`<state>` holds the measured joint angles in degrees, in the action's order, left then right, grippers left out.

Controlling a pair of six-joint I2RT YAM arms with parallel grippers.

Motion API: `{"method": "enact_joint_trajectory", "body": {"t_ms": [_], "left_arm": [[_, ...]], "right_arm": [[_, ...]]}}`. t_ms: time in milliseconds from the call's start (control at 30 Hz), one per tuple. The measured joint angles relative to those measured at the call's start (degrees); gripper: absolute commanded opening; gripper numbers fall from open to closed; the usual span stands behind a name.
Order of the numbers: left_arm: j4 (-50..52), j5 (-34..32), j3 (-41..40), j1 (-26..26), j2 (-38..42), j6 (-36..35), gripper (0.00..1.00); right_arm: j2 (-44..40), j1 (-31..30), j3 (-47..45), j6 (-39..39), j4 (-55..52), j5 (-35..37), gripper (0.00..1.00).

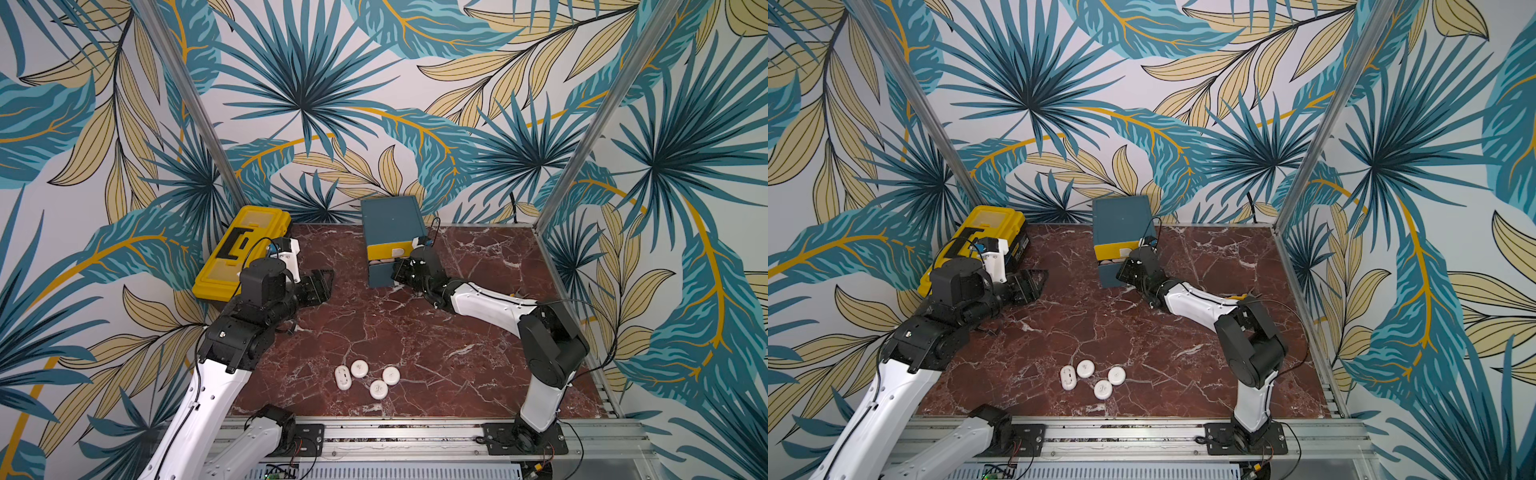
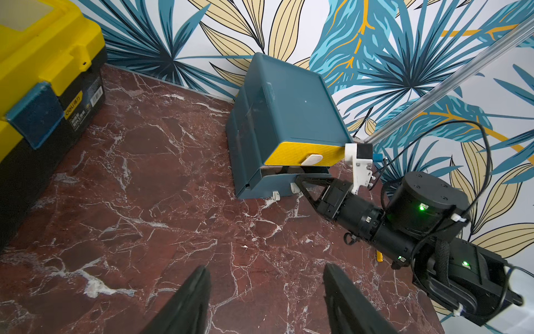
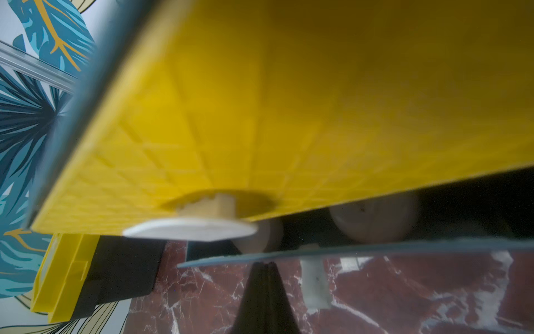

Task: Put the bluetooth earphones in the drawer according to color
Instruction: Close the drawer of the storage box, then move the storage box to the center of the board.

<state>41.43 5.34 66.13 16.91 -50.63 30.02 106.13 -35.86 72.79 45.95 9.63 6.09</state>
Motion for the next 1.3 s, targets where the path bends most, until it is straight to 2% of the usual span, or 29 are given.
{"method": "enact_joint_trajectory", "body": {"t_ms": [233,367,467,633,733,833,933,1167,1300], "left_arm": [[0.0,0.0,-0.1,0.0,0.0,0.0,0.67],[-0.1,0.0,-0.8,0.0,-0.1,-0.1,0.67],[-0.5,0.3,-1.0,0.0,-1.2,-0.3,0.67],[-4.9,2.1,-0.8,-0.3,-10.3,-0.7,0.67],[-8.8,4.9,1.0,-2.3,-20.6,0.2,0.67],[-12.4,7.5,4.9,-5.2,-32.7,2.0,0.66],[-14.0,9.6,13.3,-7.6,-44.9,4.3,0.66],[-16.9,15.6,37.6,-8.9,-68.5,9.7,0.66],[-18.5,18.9,46.5,-8.9,-78.4,13.8,0.66]], "right_arm": [[0.5,0.1,1.9,-1.7,-1.3,1.2,0.0],[-2.6,0.2,-3.3,-1.8,-0.3,1.7,0.0],[-8.7,0.6,-8.4,-2.3,-1.6,3.9,0.0],[-20.5,7.3,-9.6,-1.8,-4.3,8.1,0.0],[-21.6,13.9,-6.3,-0.3,-6.4,9.1,0.0],[-14.9,19.0,1.1,1.4,-8.9,6.2,0.0],[-3.0,22.0,12.6,3.1,-11.8,0.7,0.0],[23.0,24.6,39.8,8.1,-18.6,-13.2,0.0],[33.7,25.0,53.4,10.5,-21.8,-21.7,0.0]]}}
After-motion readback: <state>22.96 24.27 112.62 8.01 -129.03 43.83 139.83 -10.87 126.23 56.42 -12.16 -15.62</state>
